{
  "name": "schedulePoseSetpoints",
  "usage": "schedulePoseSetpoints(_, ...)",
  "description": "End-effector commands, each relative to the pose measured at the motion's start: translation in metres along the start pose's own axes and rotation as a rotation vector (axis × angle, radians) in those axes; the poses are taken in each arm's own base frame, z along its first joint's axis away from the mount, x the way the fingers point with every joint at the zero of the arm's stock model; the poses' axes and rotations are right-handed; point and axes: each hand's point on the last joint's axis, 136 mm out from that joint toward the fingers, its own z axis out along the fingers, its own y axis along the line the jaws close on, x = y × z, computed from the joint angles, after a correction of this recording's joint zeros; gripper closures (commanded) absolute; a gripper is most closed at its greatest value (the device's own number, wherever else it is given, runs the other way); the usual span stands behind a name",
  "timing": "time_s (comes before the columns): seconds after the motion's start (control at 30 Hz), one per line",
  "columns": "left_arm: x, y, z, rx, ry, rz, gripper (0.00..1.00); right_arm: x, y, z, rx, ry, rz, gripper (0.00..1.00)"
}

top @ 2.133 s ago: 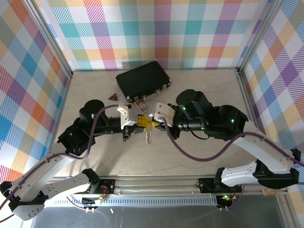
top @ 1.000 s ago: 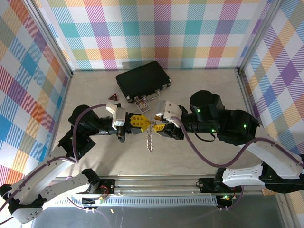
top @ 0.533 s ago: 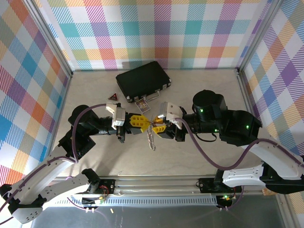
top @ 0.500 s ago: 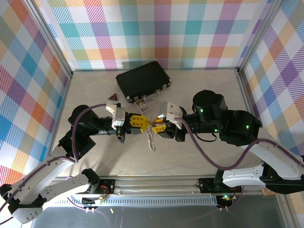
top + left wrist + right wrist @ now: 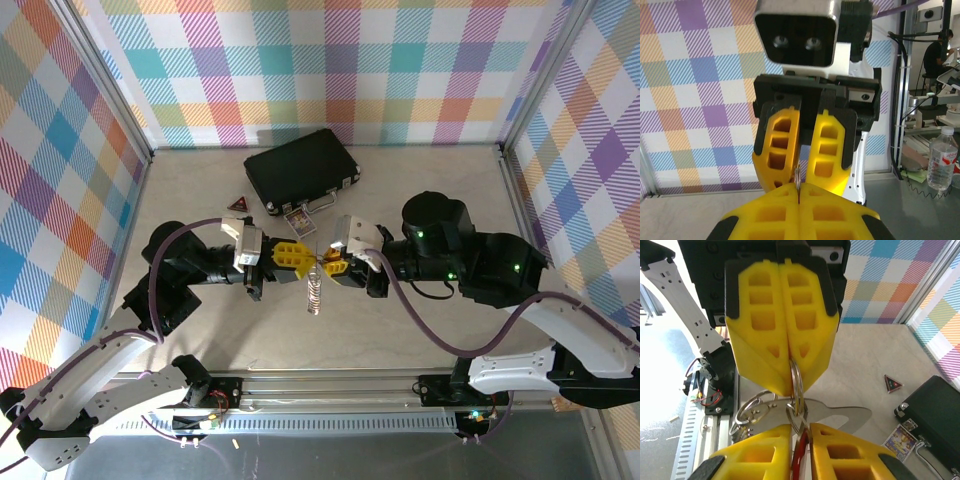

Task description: Put the keys on the keyring

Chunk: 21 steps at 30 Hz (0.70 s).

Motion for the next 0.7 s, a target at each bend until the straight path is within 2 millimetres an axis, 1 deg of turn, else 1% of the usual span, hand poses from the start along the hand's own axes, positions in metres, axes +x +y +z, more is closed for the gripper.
schedulePoseSetpoints(0.0,-0.019,-0.010,-0.002,0.032,-0.062,0.048,1.00,-0.002,0.001,-0.002,0.002,-0.012,0.000,0.80)
schedulePoseSetpoints(0.13,-0.018,-0.010,-0.001,0.034,-0.055,0.048,1.00,-0.002,0.000,-0.005,0.008,-0.015,0.001,0.77)
schedulePoseSetpoints(0.2,-0.018,-0.010,-0.001,0.033,-0.056,0.051,1.00,-0.006,0.000,-0.008,0.010,-0.032,0.002,0.73)
schedulePoseSetpoints(0.3,-0.019,-0.010,-0.001,0.036,-0.058,0.050,1.00,-0.013,0.003,-0.014,0.003,-0.070,0.000,0.63)
schedulePoseSetpoints(0.37,-0.019,-0.010,-0.001,0.039,-0.059,0.048,1.00,-0.017,0.003,-0.018,0.003,-0.095,-0.001,0.59)
schedulePoseSetpoints(0.5,-0.018,-0.011,-0.001,0.044,-0.058,0.041,1.00,-0.028,0.005,-0.024,-0.004,-0.142,-0.006,0.58)
schedulePoseSetpoints(0.67,-0.018,-0.012,-0.002,0.049,-0.063,0.038,1.00,-0.032,0.005,-0.019,-0.015,-0.157,-0.005,0.61)
